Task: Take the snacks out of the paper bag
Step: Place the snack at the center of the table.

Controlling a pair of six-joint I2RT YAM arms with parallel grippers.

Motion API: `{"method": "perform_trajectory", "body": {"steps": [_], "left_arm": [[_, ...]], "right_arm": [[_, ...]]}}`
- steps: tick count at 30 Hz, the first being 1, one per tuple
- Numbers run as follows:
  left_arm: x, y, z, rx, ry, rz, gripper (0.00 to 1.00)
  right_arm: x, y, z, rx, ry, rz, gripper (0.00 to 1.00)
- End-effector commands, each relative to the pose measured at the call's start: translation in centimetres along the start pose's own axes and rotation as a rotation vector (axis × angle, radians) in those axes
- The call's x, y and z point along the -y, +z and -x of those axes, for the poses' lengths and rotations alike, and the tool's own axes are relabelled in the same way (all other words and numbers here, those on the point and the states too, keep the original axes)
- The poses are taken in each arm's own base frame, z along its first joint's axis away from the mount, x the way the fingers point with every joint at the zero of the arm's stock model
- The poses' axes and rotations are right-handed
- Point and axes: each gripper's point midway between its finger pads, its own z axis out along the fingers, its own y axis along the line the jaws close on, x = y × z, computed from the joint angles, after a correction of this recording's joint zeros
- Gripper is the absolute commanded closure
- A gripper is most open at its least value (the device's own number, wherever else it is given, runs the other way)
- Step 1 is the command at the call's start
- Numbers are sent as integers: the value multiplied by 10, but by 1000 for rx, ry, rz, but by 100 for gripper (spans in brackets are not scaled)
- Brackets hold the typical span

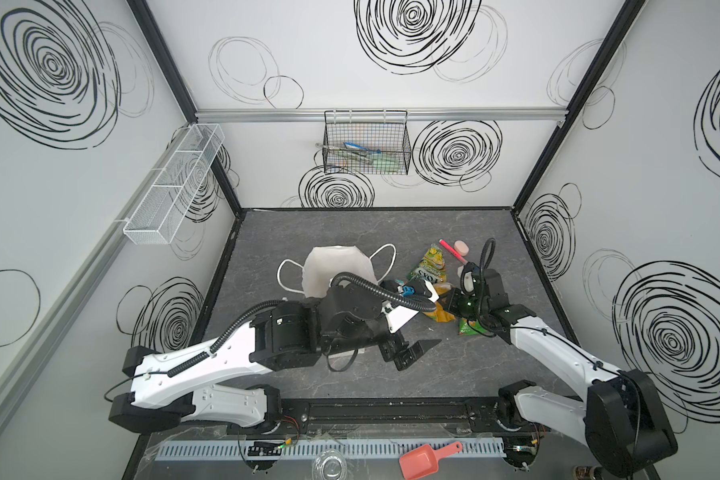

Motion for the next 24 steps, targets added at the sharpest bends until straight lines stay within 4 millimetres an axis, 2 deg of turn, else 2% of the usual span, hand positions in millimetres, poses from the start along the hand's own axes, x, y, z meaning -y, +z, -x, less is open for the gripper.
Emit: {"method": "perform_trajectory", "body": {"steps": [1,4,7,9,12,15,20,24], "left_arm": [[-2,-10,17,75,7,13,4],[-4,-11,19,85,4,21,4],[-7,-14,21,95,0,39,4],[-9,-17,22,104,-6,52,4],[-13,-22,25,128,-14,71,4],[-20,-30,29,157,-29,102,4],[-45,-47,34,207,-97,189,4],[-84,-69,32,252,-205,298,4]], "right_arm": [[6,7,-11,-43,-18,-17,80],[11,12,-19,-83,-20,-32,65],[12,8,-16,-72,-22,-49,53],[10,2,-9,-43,-24,-61,42],[1,-11,8,20,-38,-67,20],[-19,-29,30,94,-73,-30,4],[-71,-66,68,230,-153,102,3],[-119,-100,96,330,-229,191,3]]}}
